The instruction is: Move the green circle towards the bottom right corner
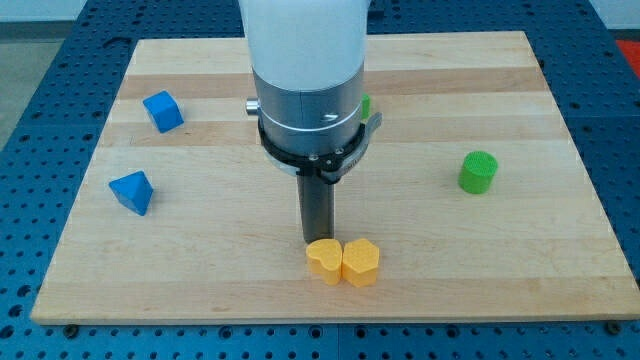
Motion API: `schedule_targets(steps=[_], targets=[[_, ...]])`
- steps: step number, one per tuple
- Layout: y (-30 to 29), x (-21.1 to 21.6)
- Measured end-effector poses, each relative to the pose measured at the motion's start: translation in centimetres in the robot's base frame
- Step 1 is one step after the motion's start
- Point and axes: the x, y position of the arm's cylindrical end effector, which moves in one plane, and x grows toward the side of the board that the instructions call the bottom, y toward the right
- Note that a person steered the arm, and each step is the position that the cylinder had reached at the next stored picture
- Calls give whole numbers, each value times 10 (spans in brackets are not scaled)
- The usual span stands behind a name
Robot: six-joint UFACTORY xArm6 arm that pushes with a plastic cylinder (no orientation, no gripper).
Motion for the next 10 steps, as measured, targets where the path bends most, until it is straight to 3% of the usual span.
schedule_targets(steps=[3,4,6,7,10], targets=[[54,-107],[83,-117],[138,-63],[152,-64],[174,-118]])
